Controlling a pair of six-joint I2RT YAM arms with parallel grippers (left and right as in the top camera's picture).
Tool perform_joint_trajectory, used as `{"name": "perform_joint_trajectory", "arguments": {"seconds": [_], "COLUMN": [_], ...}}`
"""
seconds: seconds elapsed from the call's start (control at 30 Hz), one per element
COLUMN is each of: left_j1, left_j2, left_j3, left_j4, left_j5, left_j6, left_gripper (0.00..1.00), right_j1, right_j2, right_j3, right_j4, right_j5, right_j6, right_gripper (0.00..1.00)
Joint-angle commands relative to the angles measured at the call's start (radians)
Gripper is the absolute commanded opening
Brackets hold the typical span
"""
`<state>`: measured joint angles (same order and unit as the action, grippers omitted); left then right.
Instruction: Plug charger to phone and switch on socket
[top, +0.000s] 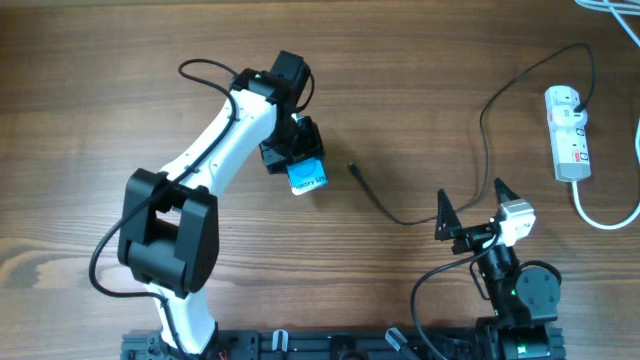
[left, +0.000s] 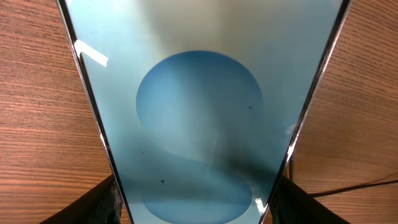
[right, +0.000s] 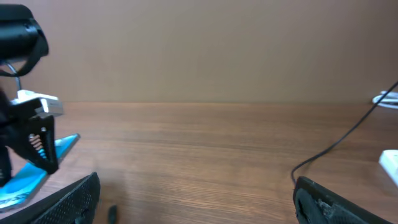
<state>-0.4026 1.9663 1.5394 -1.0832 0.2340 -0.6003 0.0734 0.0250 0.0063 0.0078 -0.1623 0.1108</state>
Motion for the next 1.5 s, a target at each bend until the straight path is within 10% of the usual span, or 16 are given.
{"name": "perform_joint_trajectory", "arguments": {"seconds": [0.0,0.2,0.57,0.8,1.33,1.47], "left_j1": [0.004,0.002,0.002,0.001,0.001,0.001], "left_j2": [-0.021,-0.021,-0.022,-0.022,-0.022,-0.022], "left_j3": [-0.004,-0.004,-0.004,-0.004,-0.004,-0.004], "left_j4": [0.006,0.036,0.066,0.074,0.074,0.077], "left_j5": [0.025,0.032,0.108,0.118,0.137,0.137], "left_j6": [0.044,0.077,0.100,0.105,0.122,0.122], "left_gripper": [0.62,0.62,0.61,0.62,0.62,0.62], "right_j1": [0.004,0.004,0.004,0.064,0.316,0.339], "right_j2": [0.006,0.130,0.936,1.310,1.788,1.795], "right_j3": [0.000,0.175,0.913,0.936,0.936,0.936], "right_j4": [0.049,-0.077,-0.686,-0.594,-0.010,0.018], "right_j5": [-0.093,-0.346,-0.571,-0.730,-0.769,-0.750], "right_j6": [0.256,0.358,0.173,0.090,0.264,0.289], "right_gripper": [1.00,1.00,1.00,0.81,0.79,0.60]}}
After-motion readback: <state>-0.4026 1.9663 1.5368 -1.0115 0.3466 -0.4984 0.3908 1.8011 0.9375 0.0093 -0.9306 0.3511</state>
